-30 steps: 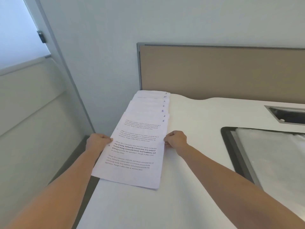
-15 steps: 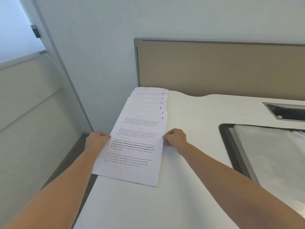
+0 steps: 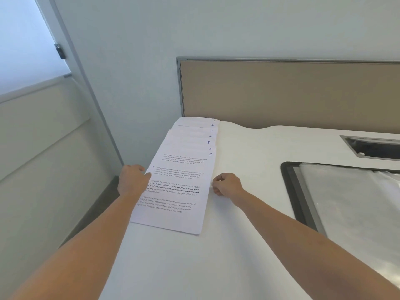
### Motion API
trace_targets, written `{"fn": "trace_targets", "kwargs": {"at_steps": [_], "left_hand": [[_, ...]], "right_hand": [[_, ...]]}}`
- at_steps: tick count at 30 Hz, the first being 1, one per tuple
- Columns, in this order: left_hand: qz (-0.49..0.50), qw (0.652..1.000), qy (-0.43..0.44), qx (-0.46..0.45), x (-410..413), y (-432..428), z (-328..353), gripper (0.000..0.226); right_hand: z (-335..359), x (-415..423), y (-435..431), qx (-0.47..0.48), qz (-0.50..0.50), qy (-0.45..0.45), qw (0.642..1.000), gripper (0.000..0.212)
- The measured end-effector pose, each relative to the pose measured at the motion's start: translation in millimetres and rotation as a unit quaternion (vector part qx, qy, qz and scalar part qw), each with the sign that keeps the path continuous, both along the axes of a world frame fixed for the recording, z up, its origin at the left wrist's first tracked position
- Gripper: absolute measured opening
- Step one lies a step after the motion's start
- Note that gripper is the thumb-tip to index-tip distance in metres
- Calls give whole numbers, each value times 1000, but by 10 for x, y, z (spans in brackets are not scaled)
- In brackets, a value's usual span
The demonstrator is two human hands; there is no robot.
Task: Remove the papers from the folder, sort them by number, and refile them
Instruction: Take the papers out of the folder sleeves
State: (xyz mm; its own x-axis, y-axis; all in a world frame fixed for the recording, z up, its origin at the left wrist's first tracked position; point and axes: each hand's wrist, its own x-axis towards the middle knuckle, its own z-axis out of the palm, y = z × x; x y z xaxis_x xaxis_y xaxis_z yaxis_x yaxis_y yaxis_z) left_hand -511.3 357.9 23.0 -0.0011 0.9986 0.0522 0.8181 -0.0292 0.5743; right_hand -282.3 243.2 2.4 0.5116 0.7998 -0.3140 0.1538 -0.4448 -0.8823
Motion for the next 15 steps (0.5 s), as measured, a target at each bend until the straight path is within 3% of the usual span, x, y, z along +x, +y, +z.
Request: {"fn": "trace_targets", "kwargs": {"at_steps": [8, 15], "left_hand": [[-36, 999, 5, -11, 177, -431, 37, 28], [-51, 999, 1, -13, 400, -677, 78, 26]], "right_hand": [[7, -34, -62, 0, 63, -12, 998, 26], [37, 204, -333, -1, 86, -66, 994, 23]]}}
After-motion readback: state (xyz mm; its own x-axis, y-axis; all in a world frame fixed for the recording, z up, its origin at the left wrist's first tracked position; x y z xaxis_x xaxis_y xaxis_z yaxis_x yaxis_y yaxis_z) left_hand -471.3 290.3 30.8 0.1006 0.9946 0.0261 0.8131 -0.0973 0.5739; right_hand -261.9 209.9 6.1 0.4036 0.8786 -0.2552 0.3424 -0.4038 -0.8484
